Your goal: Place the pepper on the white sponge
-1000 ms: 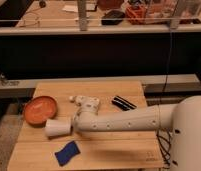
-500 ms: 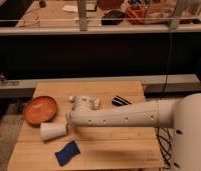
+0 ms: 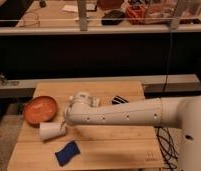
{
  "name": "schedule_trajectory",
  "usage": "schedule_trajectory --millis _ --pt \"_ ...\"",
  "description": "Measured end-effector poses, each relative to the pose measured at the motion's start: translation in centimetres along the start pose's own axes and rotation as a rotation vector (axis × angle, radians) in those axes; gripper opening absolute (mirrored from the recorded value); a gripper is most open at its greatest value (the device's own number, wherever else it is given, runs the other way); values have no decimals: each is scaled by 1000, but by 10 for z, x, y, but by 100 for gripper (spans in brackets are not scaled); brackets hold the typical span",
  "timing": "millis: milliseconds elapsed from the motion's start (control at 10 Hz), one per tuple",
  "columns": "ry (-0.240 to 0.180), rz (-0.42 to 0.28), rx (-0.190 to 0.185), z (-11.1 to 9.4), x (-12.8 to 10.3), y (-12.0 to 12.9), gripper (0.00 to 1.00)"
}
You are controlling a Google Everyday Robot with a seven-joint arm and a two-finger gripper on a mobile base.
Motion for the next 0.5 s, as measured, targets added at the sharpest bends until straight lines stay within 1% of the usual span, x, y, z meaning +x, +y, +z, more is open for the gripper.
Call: schedule_trajectory --millis 200,300,500 --pt "13 -13 -17 -12 -23 10 0" --pt "17 -15 -42 -21 -39 24 0" --pt "13 7 -103 -34 -51 43 0"
